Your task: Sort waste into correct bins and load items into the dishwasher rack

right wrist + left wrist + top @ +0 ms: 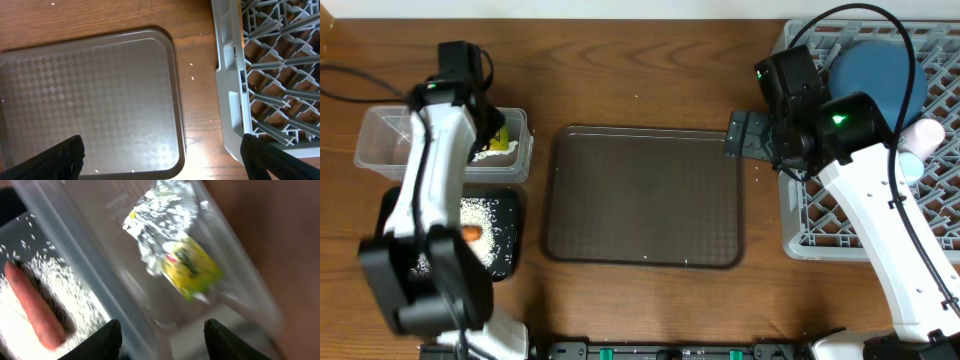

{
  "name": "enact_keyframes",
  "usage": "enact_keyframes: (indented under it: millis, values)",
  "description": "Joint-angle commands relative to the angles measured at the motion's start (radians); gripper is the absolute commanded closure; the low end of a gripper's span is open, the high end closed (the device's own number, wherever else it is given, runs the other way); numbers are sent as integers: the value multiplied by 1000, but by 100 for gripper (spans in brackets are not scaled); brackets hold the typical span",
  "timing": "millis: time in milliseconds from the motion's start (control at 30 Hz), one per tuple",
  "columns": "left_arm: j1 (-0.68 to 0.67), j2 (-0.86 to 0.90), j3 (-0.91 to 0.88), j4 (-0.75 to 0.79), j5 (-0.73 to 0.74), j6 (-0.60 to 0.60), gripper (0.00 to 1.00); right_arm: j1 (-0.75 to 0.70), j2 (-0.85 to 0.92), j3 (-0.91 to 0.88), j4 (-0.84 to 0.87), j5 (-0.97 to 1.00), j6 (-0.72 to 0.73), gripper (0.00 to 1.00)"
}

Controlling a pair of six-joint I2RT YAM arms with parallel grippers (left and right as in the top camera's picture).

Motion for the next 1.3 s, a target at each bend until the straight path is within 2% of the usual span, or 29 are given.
enact_keyframes:
  millis: [0, 233, 267, 300, 333, 433, 1200, 1267]
  values:
    - [1, -125, 4, -57, 152, -75, 44, 0, 6, -2, -1, 14, 15, 1]
    - [1, -214, 4, -351, 216, -100, 41, 0, 6, -2, -1, 14, 15, 1]
    - [1, -214, 4, -392, 215, -100, 35, 0, 6, -2, -1, 14, 15, 1]
    - [1, -213, 3, -436, 212, -100, 24, 0, 6, -2, -1, 14, 15, 1]
    - [1, -213, 3, -469, 212, -100, 4, 0, 6, -2, -1, 14, 15, 1]
    - [1, -213, 3, -525, 212, -100, 1, 0, 6, -2, -1, 14, 15, 1]
    - [1, -208, 3, -520, 212, -98, 0, 0, 6, -2, -1, 14, 15, 1]
    - [2, -208, 3, -520, 208, -62, 0, 0, 6, -2, -1, 14, 15, 1]
